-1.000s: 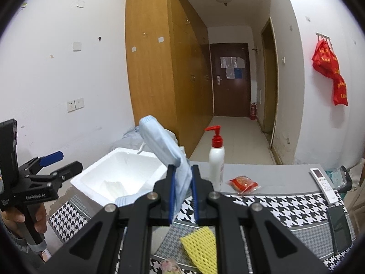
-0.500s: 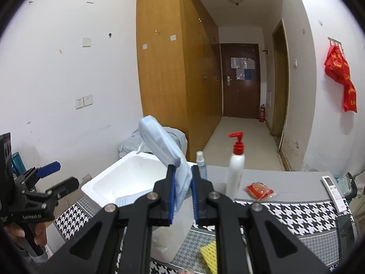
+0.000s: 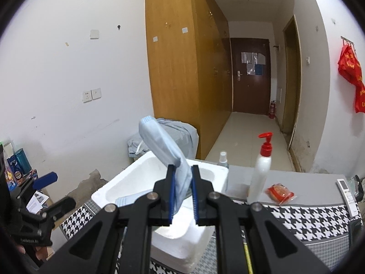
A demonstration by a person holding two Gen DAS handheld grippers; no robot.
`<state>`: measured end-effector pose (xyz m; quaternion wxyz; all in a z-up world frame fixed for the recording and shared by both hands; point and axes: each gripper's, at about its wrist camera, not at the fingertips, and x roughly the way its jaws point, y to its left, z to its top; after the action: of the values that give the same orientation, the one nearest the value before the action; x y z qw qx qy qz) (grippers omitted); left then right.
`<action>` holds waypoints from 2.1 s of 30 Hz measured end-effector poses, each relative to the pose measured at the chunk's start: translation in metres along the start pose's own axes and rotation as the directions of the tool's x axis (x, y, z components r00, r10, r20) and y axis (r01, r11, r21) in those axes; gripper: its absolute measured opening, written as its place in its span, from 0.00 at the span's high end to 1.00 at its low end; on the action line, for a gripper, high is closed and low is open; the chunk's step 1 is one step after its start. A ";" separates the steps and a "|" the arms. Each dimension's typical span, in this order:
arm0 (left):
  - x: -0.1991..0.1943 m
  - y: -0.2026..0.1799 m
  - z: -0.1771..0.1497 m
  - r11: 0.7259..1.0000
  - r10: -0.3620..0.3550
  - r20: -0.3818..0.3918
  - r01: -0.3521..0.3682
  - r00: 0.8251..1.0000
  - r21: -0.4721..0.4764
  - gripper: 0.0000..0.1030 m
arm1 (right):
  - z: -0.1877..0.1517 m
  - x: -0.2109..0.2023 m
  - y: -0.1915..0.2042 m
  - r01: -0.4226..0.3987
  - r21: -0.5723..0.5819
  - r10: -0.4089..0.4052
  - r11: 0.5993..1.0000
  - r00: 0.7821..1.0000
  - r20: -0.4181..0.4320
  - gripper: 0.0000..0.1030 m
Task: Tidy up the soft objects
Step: 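Lower the blue mask into the foam box and open the right gripper, then withdraw both grippers from the foam box back toward the table items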
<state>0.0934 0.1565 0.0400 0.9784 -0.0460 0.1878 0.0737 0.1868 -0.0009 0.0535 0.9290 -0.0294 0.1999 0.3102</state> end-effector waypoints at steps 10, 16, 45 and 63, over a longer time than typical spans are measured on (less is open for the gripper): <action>-0.001 0.009 -0.005 1.000 0.002 -0.017 -0.003 1.000 -0.015 0.01 | -0.001 0.023 0.012 0.004 -0.002 -0.004 1.000 0.999 -0.053 0.85; 0.000 0.010 -0.005 1.000 0.005 -0.021 -0.005 1.000 -0.020 0.01 | -0.002 0.037 0.012 0.012 0.006 -0.011 1.000 0.995 -0.094 0.84; -0.012 -0.011 0.000 1.000 -0.009 0.010 0.009 1.000 0.017 0.01 | -0.006 -0.012 0.018 -0.001 -0.022 0.001 1.000 1.000 0.000 0.00; -0.043 -0.044 -0.009 0.997 -0.065 0.085 0.062 0.994 0.035 0.01 | -0.029 -0.067 0.006 -0.029 0.010 0.029 1.000 0.998 0.055 0.00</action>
<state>0.0576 0.1067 0.0507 0.9880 -0.0328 0.1449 0.0413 0.1244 -0.0388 0.0538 0.9297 -0.0128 0.1764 0.3231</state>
